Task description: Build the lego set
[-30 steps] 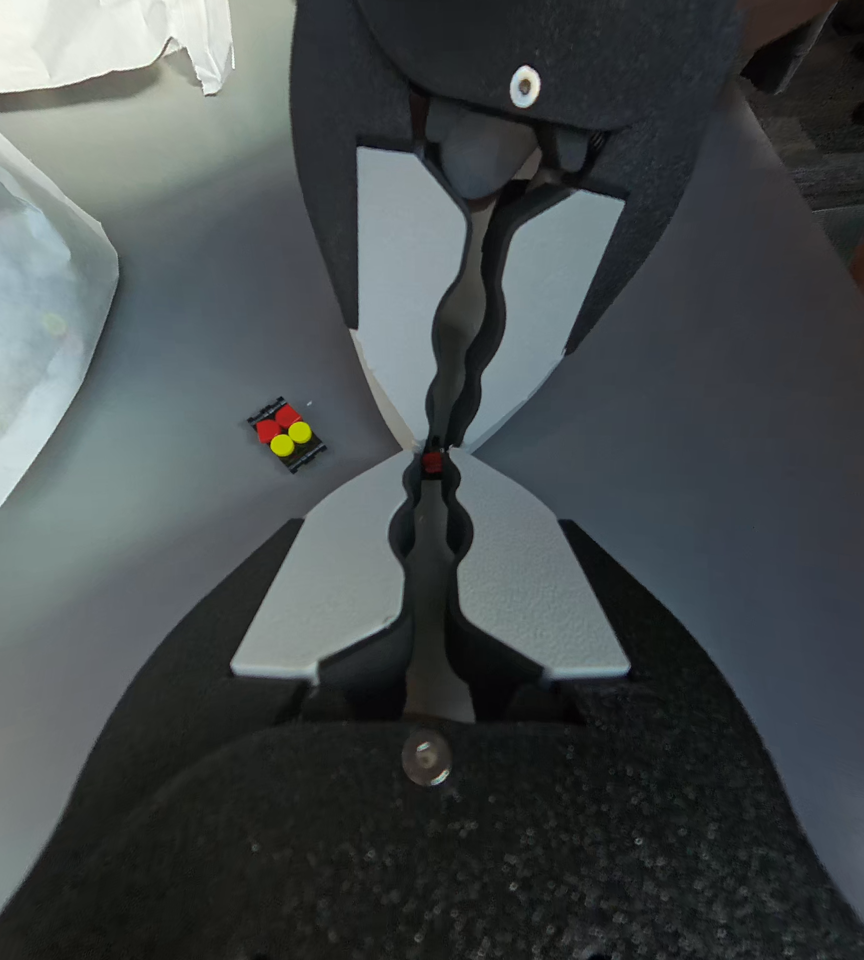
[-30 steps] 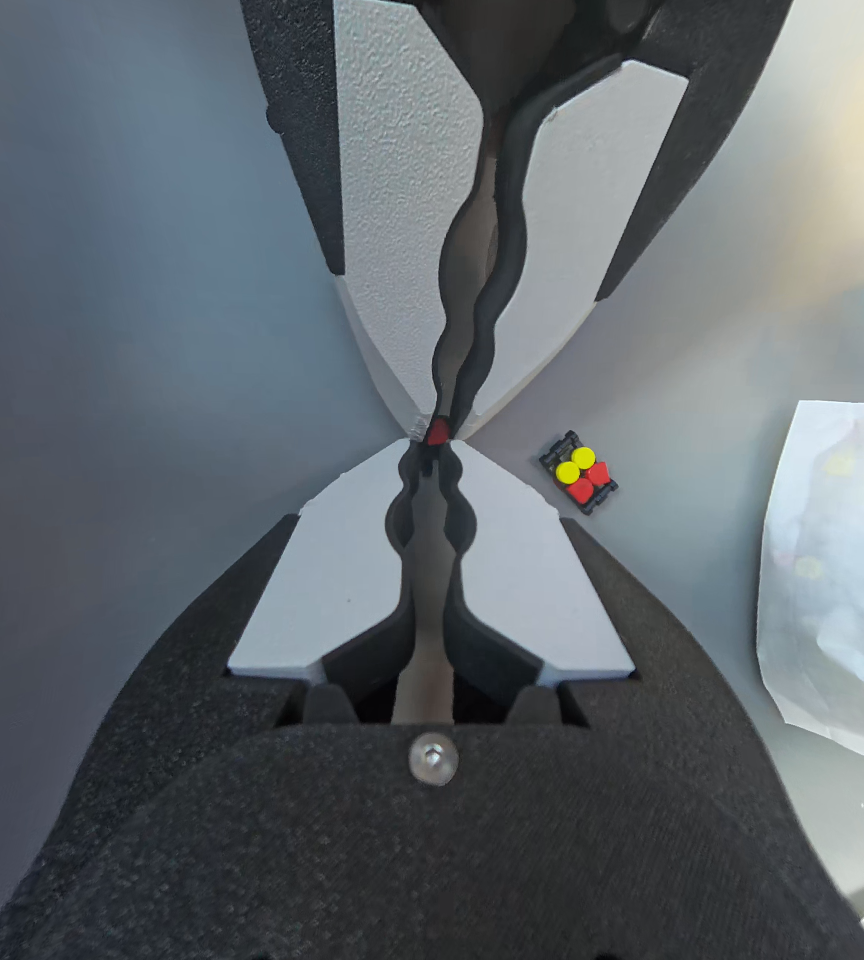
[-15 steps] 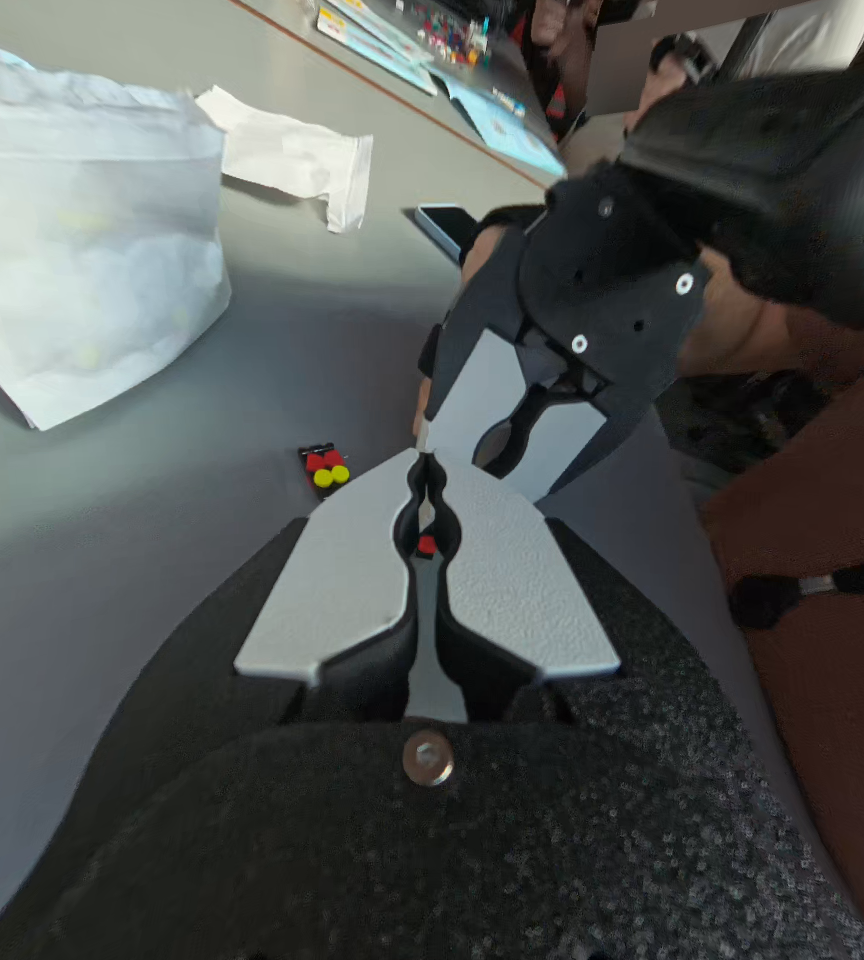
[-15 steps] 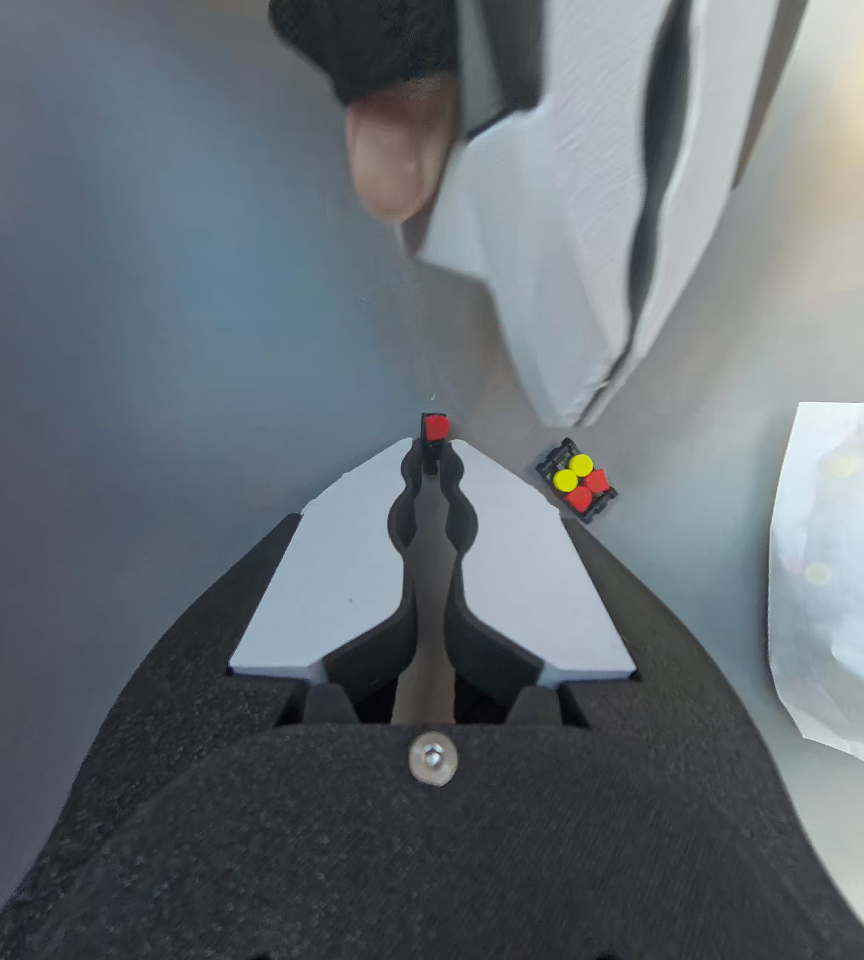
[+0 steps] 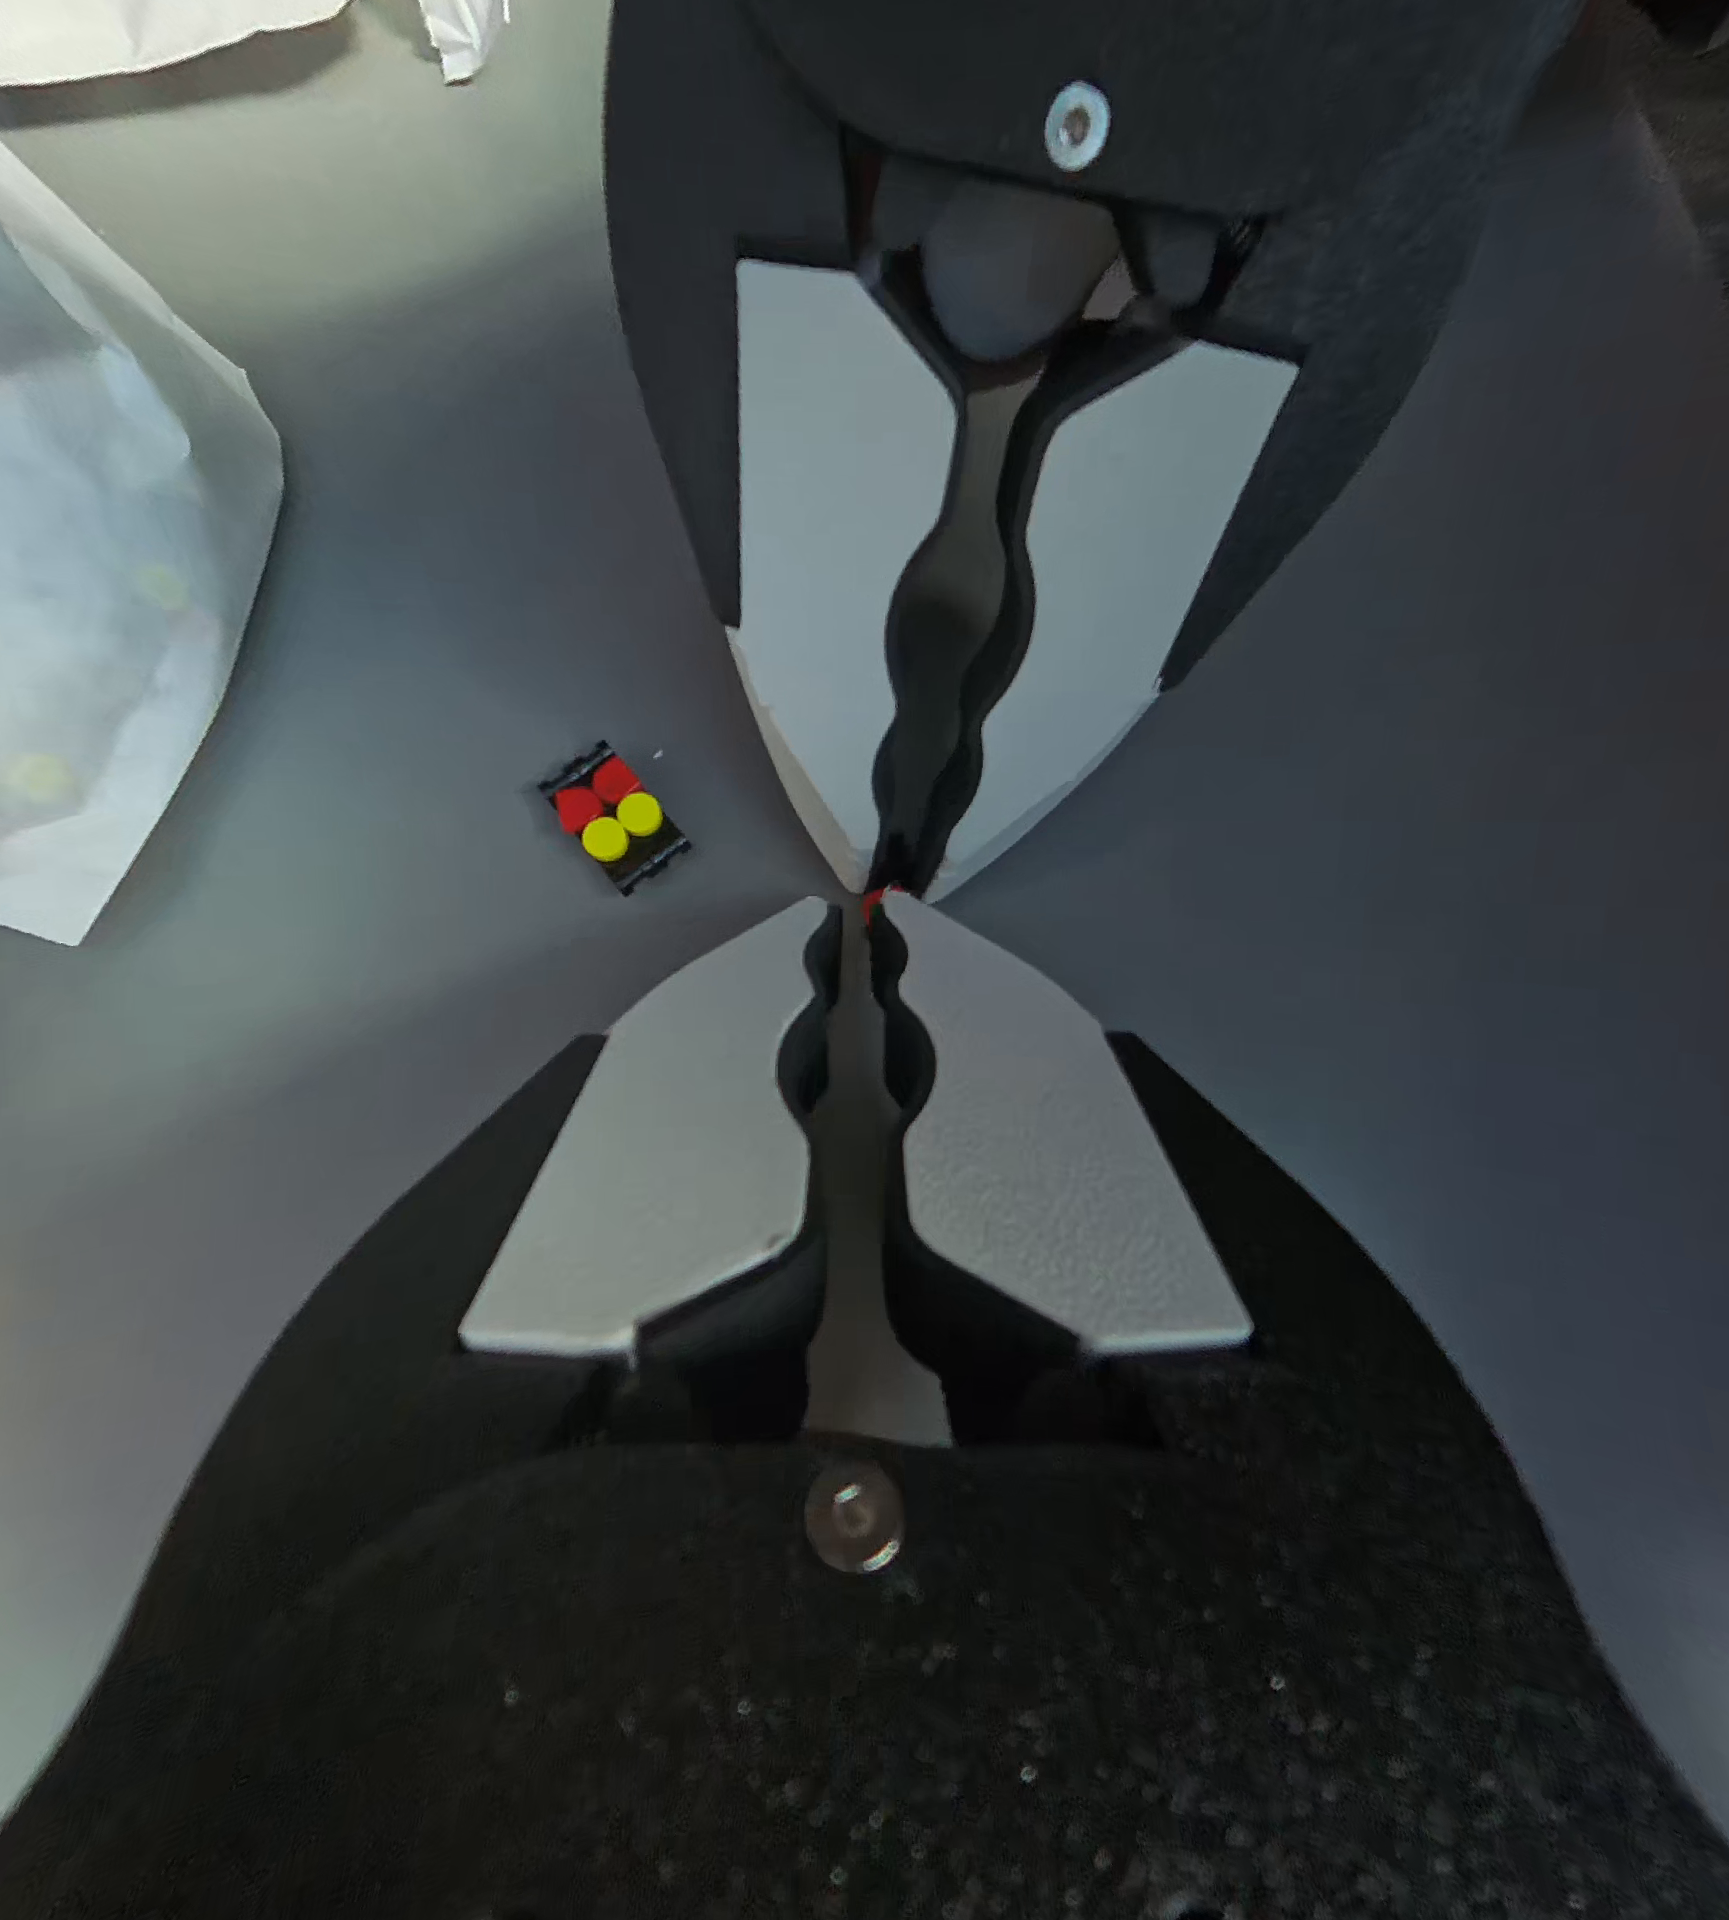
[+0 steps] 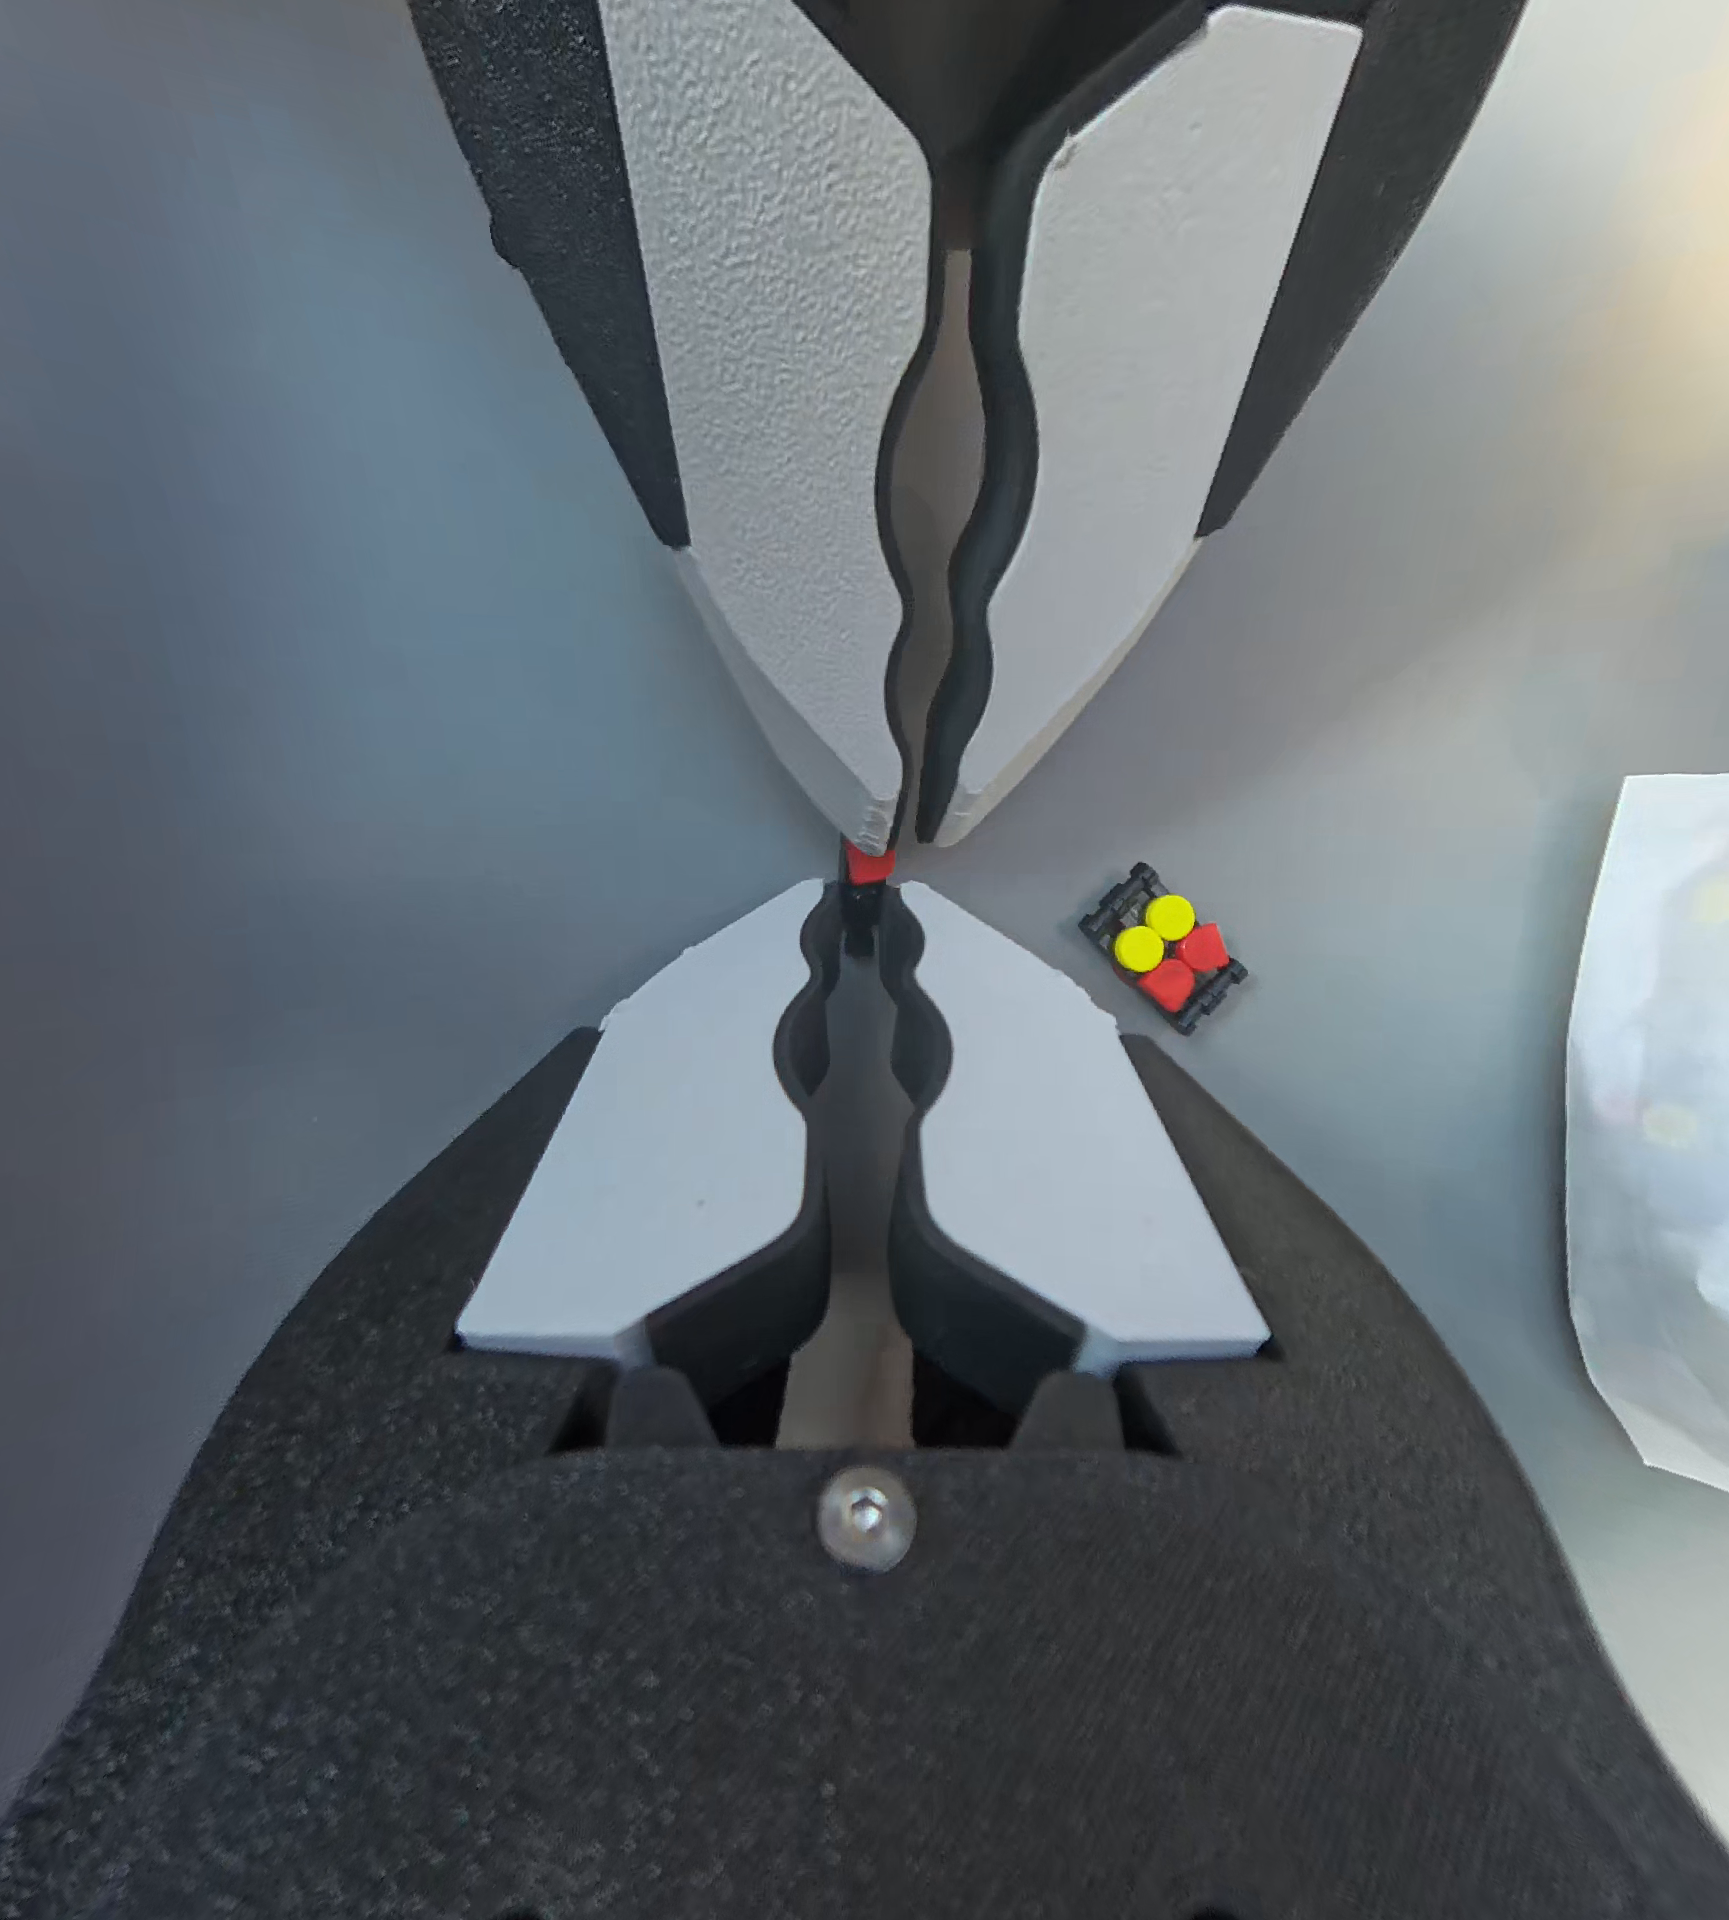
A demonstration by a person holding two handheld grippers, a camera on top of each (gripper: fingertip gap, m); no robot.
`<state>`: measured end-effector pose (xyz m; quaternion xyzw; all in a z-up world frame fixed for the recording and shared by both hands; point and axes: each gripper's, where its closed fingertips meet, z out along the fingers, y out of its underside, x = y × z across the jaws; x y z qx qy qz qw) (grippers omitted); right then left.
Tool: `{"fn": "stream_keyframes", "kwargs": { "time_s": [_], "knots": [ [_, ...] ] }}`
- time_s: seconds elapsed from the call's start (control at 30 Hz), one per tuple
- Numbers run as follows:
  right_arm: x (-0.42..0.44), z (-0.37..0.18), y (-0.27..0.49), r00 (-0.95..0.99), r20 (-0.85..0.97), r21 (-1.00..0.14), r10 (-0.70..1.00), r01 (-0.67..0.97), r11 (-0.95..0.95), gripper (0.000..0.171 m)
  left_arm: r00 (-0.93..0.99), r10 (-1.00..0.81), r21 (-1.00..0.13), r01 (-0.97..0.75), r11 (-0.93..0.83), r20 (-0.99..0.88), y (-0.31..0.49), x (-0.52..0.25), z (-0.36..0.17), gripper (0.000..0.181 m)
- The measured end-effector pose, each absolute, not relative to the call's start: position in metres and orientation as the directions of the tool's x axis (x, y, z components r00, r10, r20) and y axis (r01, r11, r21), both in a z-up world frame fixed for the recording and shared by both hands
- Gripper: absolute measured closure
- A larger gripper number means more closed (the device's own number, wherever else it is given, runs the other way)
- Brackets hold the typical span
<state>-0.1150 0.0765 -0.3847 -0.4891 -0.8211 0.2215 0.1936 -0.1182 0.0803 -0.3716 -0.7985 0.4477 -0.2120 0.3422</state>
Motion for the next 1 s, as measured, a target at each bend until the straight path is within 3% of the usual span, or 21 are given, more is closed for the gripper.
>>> {"fn": "stream_keyframes", "kwargs": {
  "time_s": [0.67, 1.0],
  "knots": [
    [-0.115, -0.384, 0.075, -0.502, 0.147, -0.515, 0.853, 0.697, 0.499, 0.164, 0.482, -0.869, -0.726, -0.559, -0.402, 0.110, 0.074, -0.114, -0.379, 0.175],
    [-0.115, -0.385, 0.073, -0.513, 0.139, -0.508, 0.847, 0.697, 0.506, 0.164, 0.474, -0.879, -0.713, -0.596, -0.368, 0.057, 0.074, -0.113, -0.383, 0.174]
  ]
}}
